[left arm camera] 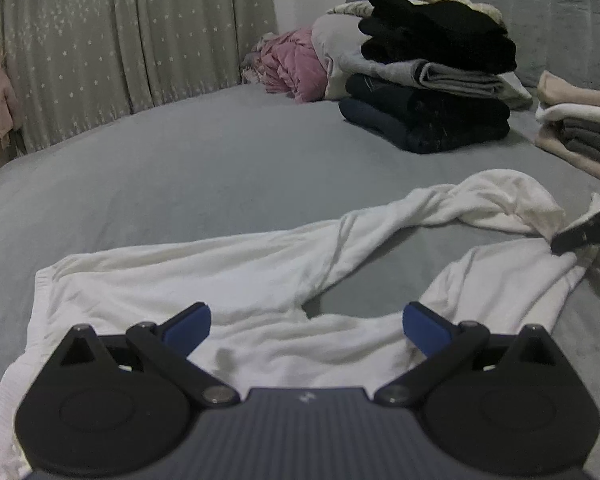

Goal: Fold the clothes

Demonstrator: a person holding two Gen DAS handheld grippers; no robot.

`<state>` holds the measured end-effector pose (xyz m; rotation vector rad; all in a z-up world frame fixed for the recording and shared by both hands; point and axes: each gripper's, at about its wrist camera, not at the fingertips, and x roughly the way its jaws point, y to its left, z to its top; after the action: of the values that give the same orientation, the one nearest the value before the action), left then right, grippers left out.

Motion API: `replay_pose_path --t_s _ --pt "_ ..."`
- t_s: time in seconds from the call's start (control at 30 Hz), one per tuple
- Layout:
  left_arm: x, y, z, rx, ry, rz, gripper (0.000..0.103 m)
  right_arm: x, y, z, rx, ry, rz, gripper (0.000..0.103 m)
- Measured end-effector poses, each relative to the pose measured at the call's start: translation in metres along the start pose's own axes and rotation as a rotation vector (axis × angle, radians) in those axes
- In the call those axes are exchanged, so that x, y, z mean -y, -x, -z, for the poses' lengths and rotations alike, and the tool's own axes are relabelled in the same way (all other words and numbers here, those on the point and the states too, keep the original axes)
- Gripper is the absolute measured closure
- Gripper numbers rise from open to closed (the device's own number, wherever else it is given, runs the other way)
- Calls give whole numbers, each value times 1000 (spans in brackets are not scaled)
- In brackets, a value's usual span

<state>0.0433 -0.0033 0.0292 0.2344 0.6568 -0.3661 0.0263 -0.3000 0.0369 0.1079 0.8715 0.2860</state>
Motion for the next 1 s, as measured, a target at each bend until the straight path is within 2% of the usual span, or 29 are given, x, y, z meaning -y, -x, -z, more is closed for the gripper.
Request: replay_pose_path --t_s 0.07,0.1,0.2,0.23,0.37,0.47,0.6,0.67,0.7,0.73,0.77,0.8,0.83,0.9,0.93,1.0 --pt "9 10 -14 -26 -35 -20 0 2 7 2 -22 25 -24 95" --pt "12 14 -21 -32 -48 -23 0 4 10 2 -18 24 -26 91" --pt "24 19 -39 -20 -85 -7 0 13 32 -5 45 -6 -13 67" --pt "26 13 -43 -8 -85 2 0 14 37 -6 67 -18 -6 64" --pt "34 -11 -54 43 -93 30 1 24 34 -23 133 -163 -2 64" --pt "30 -37 -57 46 -62 35 5 32 13 -36 108 -266 31 64" --pt "17 -65 -53 17 -1 41 8 39 -16 -44 76 -308 86 64" --pt "13 -72 -49 12 -2 41 15 44 -26 -46 64 -323 99 64" --pt "11 -75 -47 9 -2 41 22 47 -30 -46 58 -330 105 64" --pt "9 -79 -46 7 -1 45 36 49 -35 -47 66 -338 102 64" --pt "5 -80 -44 11 15 86 46 50 -38 -48 80 -342 92 64" --pt "5 -82 -44 10 30 102 65 50 -39 -49 86 -341 85 64" --pt "5 -84 -44 10 45 117 78 49 -41 -50 90 -334 77 73" --pt "5 -83 -44 17 67 135 94 46 -44 -52 107 -322 71 89" --pt "6 -81 -44 24 68 137 96 44 -45 -53 117 -318 69 90" --pt "8 -74 -45 54 55 132 100 37 -39 -56 191 -303 91 91"
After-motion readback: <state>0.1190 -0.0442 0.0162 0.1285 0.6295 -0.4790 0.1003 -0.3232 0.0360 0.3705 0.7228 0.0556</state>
